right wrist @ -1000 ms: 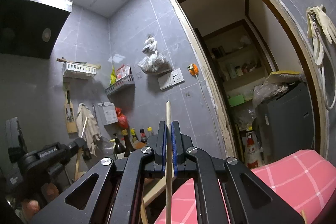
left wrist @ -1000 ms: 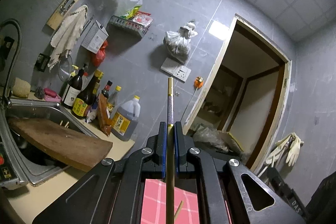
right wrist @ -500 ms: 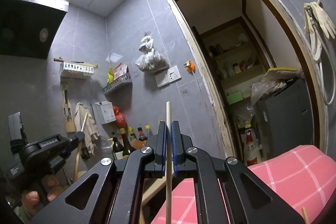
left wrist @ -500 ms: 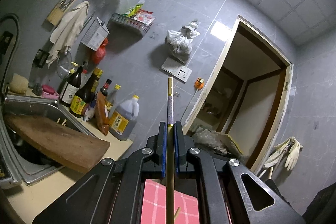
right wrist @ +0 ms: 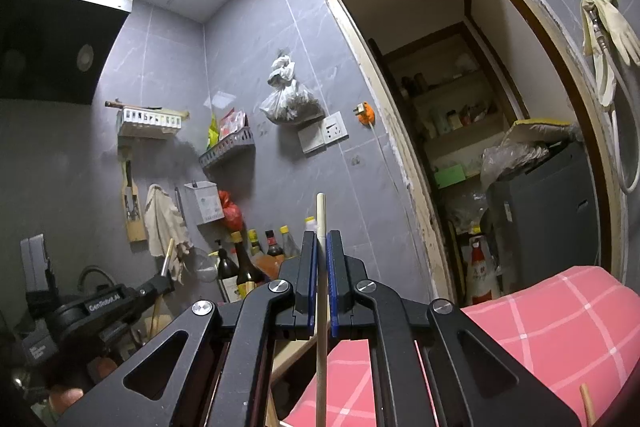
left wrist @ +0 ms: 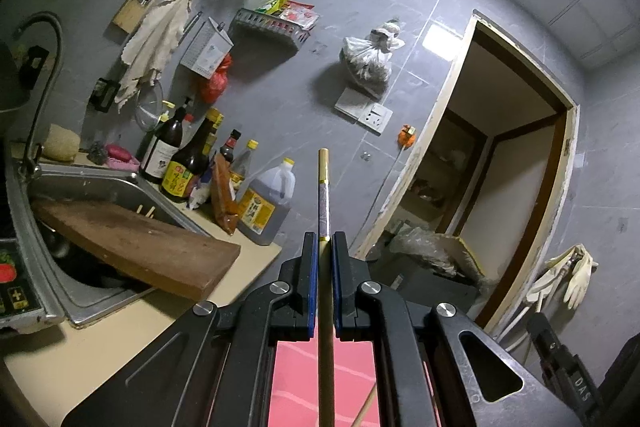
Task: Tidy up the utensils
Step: 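Lift both held chopsticks upright and carry them toward the white holder, then open the right tool to drop its chopstick into the holder while the left tool keeps holding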
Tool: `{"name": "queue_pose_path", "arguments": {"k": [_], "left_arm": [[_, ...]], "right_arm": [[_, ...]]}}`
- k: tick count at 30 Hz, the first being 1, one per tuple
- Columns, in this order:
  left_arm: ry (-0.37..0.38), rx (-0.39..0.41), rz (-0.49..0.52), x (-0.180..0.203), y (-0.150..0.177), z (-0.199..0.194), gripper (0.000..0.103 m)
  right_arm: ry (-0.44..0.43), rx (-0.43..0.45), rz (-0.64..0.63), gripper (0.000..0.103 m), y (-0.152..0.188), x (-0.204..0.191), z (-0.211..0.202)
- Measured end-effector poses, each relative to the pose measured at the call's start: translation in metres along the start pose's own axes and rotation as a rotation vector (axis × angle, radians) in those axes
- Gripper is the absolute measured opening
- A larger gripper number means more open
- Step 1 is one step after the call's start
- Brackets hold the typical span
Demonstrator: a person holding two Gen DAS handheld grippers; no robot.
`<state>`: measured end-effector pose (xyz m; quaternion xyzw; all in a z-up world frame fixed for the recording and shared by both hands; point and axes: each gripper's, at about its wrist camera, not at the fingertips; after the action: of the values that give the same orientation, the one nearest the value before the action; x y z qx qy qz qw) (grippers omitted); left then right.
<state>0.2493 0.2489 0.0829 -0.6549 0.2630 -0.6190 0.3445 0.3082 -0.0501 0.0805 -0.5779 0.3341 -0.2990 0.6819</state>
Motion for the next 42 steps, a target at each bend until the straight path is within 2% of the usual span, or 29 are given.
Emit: {"name": "queue_pose_path", "arguments": {"k": [8, 18, 25, 34, 37, 42], "left_arm": [[0.005, 0.004, -0.011, 0.001, 0.000, -0.003, 0.004], [0.053, 0.033, -0.036, 0.015, -0.019, -0.003, 0.005], [0.057, 0.063, 0.027, 0.023, -0.023, -0.002, 0.005], [0.026, 0.020, 0.073, 0.020, -0.017, -0.010, 0.005], [-0.004, -0.018, 0.130, 0.023, -0.008, -0.010, 0.005], [-0.028, -0.138, 0.224, 0.028, 0.022, -0.006, 0.005]], "right_arm": [[-0.005, -0.023, 0.002, 0.003, 0.005, -0.002, 0.001], [0.056, 0.041, 0.005, 0.003, 0.004, 0.004, -0.003], [0.064, 0.039, -0.012, 0.003, 0.008, 0.003, -0.005], [0.052, 0.005, -0.021, 0.003, 0.011, 0.001, -0.002], [0.049, -0.053, -0.035, 0.003, 0.011, -0.002, 0.000], [0.060, -0.182, -0.060, 0.005, 0.015, -0.006, -0.004]]}}
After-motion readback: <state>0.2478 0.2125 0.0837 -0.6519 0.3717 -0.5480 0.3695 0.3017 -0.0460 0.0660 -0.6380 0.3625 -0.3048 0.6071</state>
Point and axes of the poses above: each gripper's, at about its wrist camera, not at the fingertips, and z roughly the way its jaws point, x to its right, y to its underside, and after that the axes turned 9 degrees about -z, right-handed
